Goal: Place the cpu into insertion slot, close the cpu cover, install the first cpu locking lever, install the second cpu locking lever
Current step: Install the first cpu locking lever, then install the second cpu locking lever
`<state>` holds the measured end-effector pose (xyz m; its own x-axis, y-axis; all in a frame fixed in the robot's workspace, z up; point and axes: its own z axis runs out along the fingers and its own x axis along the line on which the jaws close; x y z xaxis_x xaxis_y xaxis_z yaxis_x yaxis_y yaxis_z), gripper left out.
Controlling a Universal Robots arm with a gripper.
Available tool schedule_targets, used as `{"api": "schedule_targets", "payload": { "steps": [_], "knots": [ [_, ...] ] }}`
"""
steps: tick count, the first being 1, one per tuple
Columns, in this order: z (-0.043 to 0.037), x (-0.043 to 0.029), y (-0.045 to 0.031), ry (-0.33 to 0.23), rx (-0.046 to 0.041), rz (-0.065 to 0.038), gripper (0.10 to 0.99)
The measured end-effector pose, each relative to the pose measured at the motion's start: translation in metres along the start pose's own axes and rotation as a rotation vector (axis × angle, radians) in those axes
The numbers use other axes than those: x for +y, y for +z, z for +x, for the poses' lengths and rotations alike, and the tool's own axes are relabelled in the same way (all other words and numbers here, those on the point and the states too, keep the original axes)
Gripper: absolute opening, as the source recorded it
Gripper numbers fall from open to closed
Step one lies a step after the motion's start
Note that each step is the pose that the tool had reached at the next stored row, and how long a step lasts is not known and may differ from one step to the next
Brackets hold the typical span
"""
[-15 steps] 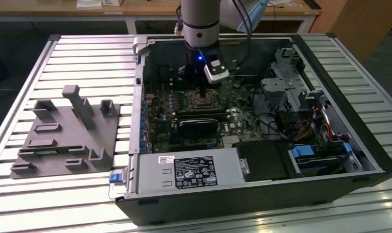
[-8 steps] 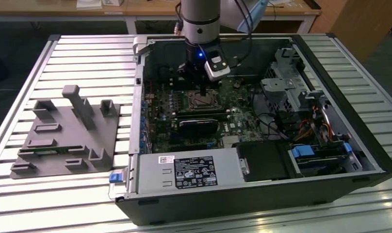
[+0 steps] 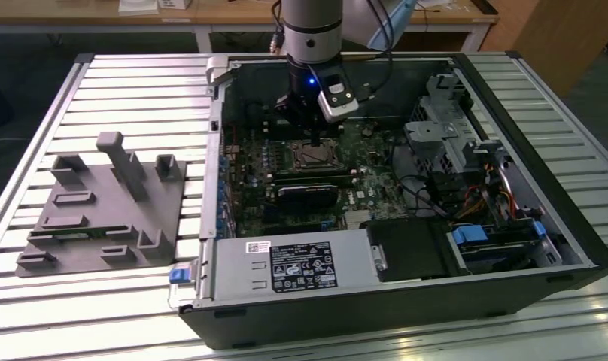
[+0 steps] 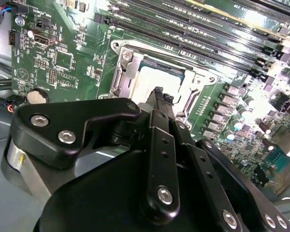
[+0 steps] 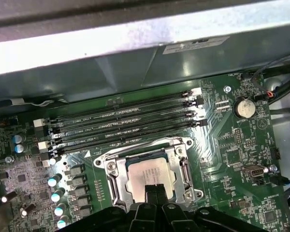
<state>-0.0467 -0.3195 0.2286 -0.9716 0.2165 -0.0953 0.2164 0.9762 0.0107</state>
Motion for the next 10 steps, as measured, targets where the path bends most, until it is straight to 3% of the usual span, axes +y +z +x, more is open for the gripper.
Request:
{"api": "schedule_targets", "payload": {
  "steps": [10],
  "knots": [
    [-0.0010, -0.0025, 0.0000, 0.000, 0.0000, 0.000, 0.106]
  ]
}}
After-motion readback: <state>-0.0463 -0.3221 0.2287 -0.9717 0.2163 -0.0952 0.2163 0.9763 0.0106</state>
